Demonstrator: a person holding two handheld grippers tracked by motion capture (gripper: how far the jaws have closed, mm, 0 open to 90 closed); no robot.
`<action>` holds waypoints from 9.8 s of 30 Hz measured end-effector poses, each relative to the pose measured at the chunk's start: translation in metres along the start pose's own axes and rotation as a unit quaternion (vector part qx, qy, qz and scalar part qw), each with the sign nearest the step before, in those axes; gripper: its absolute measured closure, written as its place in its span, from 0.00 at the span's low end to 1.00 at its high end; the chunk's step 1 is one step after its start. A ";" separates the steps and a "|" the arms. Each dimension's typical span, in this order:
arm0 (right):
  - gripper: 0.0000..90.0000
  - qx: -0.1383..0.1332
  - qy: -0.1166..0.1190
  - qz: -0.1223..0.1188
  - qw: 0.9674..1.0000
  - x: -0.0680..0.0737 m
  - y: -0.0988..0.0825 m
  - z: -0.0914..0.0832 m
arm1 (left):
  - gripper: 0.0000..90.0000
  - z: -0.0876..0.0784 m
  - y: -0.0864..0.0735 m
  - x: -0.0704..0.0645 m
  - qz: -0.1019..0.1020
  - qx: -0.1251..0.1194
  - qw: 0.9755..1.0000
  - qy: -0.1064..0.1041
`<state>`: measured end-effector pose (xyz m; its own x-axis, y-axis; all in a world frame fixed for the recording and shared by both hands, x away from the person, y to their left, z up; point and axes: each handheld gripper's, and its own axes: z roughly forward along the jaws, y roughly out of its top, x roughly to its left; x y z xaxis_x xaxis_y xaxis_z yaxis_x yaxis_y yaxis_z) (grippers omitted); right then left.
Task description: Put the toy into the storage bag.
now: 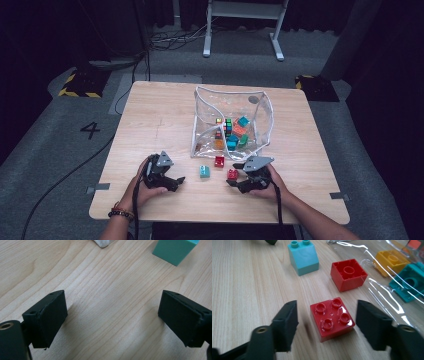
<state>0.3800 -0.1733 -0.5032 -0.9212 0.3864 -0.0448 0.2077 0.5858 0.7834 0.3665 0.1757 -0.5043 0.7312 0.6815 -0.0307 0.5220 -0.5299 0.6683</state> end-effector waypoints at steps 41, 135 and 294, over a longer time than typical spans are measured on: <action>0.66 -0.043 -0.065 0.054 0.995 -0.052 -0.033 -0.136 | 0.10 0.000 0.000 0.000 0.000 -0.001 1.000 0.000; 0.66 -0.030 -0.079 -0.036 0.996 -0.120 0.158 -0.103 | 0.10 0.000 0.000 0.000 -0.001 0.001 1.000 0.001; 0.29 -0.091 0.010 0.017 0.996 -0.001 0.025 0.023 | 0.10 0.000 0.000 0.000 -0.001 0.001 1.000 0.002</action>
<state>0.3933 -0.1427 -0.4976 -0.9214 0.3886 -0.0060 0.1773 0.4339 0.8834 0.3664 0.1758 -0.5042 0.7285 0.6844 -0.0295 0.5246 -0.5298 0.6664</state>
